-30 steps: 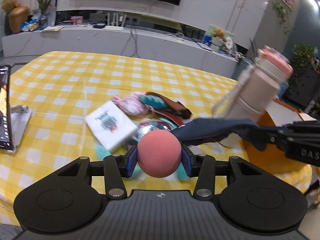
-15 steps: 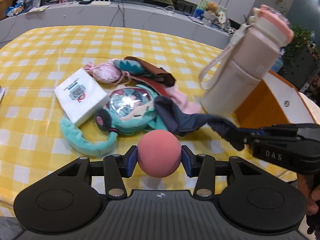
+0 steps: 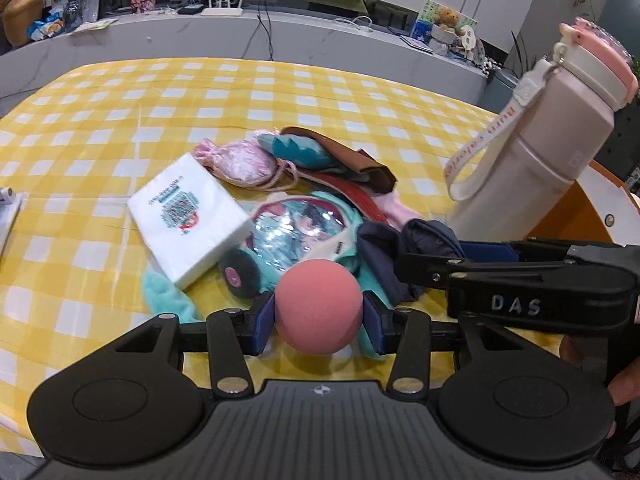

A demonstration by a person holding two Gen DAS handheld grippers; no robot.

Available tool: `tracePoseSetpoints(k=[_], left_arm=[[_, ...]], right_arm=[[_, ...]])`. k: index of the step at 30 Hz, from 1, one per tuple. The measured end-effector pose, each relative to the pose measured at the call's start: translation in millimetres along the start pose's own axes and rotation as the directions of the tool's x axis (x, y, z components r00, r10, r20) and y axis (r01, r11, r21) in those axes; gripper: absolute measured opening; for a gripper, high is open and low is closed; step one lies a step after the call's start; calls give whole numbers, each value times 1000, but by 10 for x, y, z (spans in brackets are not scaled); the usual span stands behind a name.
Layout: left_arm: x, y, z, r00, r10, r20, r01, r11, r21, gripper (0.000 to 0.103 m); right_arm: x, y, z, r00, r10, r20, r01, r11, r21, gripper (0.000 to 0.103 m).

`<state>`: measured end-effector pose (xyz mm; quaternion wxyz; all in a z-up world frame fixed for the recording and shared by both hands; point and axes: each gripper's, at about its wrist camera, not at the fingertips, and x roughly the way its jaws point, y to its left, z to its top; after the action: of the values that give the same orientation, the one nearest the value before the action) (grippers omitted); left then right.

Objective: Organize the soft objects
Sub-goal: 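Lift the pink ball and navy cloth with both grippers toward the box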

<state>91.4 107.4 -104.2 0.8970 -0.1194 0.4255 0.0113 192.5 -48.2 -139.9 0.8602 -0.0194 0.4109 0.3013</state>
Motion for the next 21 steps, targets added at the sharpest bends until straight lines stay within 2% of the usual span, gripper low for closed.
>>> tracePoseSetpoints(k=[3, 6, 10, 12, 14, 15, 18, 21], left_arm=[[-14, 71, 19, 1000, 0, 8, 0, 1000, -18, 53], [-27, 89, 20, 1000, 6, 11, -6, 1000, -22, 53], [-43, 52, 13, 1000, 11, 13, -11, 1000, -7, 53], [-51, 47, 10, 1000, 7, 13, -7, 1000, -8, 53], [-65, 40, 5, 1000, 5, 14, -5, 1000, -10, 53], [-76, 33, 4, 1000, 5, 16, -5, 1000, -10, 53], [-124, 2, 0, 1000, 1, 23, -1, 1000, -5, 53], [-200, -38, -3, 999, -5, 32, 5, 1000, 1, 53]], right_arm=[[90, -44, 32, 1000, 22, -19, -21, 998, 62, 76], [180, -71, 47, 997, 63, -41, -57, 991, 123, 78], [227, -11, 57, 998, 44, -44, -38, 990, 133, 77], [231, -8, 56, 998, 45, -46, -38, 990, 139, 50], [228, -31, 53, 998, 19, -59, -10, 990, 141, 32], [218, -60, 49, 998, 12, -64, -2, 989, 150, 14], [150, -146, 34, 998, 27, -62, -15, 983, 181, 11], [-13, -110, 33, 999, 0, -33, 5, 990, 140, 11]])
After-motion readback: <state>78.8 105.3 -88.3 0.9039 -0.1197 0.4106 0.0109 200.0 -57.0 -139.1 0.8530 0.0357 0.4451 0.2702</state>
